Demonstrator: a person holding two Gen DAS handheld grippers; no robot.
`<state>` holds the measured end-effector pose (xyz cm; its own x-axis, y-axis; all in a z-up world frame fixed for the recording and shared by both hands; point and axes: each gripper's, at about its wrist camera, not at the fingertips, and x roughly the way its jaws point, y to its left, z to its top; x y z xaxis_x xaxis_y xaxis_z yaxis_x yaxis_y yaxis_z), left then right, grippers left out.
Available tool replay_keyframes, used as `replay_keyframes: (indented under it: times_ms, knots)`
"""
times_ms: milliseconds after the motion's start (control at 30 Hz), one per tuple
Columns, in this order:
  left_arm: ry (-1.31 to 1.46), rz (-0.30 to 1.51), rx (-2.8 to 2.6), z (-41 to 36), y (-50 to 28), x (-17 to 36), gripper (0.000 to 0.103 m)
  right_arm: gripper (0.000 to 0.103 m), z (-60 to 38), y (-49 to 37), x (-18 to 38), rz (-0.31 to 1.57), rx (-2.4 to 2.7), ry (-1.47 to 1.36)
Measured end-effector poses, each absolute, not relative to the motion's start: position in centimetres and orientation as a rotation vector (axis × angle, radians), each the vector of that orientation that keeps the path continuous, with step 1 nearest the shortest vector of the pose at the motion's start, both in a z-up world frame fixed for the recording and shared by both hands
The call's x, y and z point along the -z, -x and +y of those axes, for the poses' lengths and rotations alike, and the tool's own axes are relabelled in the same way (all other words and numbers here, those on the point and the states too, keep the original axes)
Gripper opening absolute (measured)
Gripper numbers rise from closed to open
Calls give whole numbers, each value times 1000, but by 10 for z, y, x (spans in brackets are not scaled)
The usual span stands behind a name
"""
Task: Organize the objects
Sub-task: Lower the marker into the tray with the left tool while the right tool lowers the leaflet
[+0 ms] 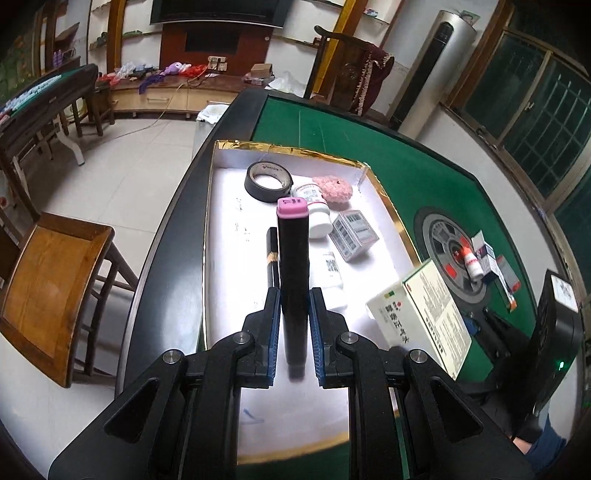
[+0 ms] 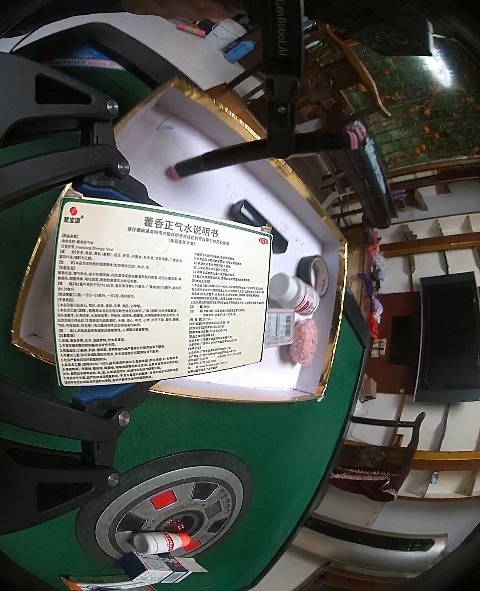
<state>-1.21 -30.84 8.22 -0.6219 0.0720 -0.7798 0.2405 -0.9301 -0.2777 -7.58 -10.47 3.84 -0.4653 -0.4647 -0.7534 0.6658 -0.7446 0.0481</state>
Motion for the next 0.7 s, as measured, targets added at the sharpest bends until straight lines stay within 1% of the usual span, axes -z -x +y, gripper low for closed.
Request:
replay_keyframes:
  times_ms: [133, 467, 700]
  knots:
    - [-1320, 605, 2666, -316, 21, -76, 15, 73, -108, 82, -34, 344, 2220, -1054]
    - [-1375, 638, 2542, -334, 38, -41, 14, 73, -121, 86, -26, 428, 2262, -1086]
    - [-1363, 626, 2554, -334, 34, -40, 14, 73, -132, 83, -17, 471, 2232, -1110]
